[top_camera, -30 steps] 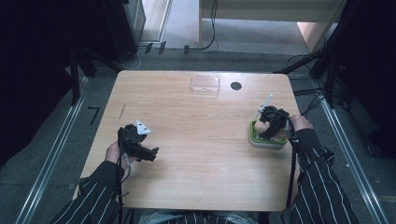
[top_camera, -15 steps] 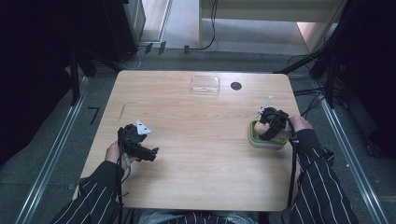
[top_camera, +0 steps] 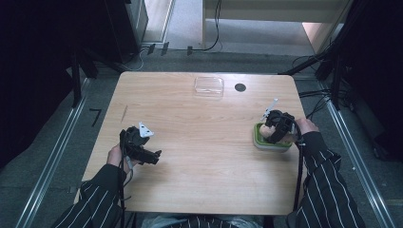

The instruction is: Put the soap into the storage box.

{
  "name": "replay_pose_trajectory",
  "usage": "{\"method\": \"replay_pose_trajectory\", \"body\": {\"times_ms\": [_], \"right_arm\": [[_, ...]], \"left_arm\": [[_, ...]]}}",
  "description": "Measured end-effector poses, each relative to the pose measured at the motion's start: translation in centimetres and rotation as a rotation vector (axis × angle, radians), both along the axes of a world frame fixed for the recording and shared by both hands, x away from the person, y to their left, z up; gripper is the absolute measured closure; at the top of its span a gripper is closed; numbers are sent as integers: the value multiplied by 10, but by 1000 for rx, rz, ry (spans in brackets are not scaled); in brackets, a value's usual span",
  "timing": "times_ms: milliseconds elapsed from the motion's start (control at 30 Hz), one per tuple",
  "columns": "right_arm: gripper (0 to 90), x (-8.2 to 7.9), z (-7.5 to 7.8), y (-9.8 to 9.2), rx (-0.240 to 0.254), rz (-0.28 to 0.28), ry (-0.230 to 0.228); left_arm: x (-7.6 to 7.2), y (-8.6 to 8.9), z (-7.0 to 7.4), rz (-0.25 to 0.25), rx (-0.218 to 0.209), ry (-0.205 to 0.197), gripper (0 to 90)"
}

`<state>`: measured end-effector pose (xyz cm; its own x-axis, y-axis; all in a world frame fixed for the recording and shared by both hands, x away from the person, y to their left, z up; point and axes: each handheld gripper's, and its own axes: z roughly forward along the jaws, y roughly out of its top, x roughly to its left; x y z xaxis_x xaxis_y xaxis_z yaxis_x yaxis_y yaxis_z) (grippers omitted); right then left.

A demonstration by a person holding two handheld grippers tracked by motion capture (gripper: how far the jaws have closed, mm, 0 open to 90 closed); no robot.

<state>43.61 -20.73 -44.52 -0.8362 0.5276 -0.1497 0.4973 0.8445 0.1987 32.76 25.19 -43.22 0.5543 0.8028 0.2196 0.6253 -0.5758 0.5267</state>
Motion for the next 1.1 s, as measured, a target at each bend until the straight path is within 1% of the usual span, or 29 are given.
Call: {"method": "replay_pose_trajectory", "body": {"times_ms": [200, 433, 467, 600, 800, 1100], "right_arm": [[337, 0, -2, 0, -3, 13, 1], [337, 0, -5, -3, -2, 11, -1], [337, 0, -5, -4, 9, 5, -1], [337, -2, -5, -4, 10, 1, -4], [336, -3, -6, -5, 18, -10, -1], [336, -2, -7, -3, 7, -33, -3]], "left_arm": [[0, -1, 1, 1, 1, -2, 0], [3, -7, 1, -9, 9, -2, 0], [4, -9, 0, -12, 11, 4, 0], [4, -9, -1, -13, 7, 6, 0], [3, -7, 0, -11, 7, 0, 0], [0, -4, 1, -4, 3, -1, 0]]}}
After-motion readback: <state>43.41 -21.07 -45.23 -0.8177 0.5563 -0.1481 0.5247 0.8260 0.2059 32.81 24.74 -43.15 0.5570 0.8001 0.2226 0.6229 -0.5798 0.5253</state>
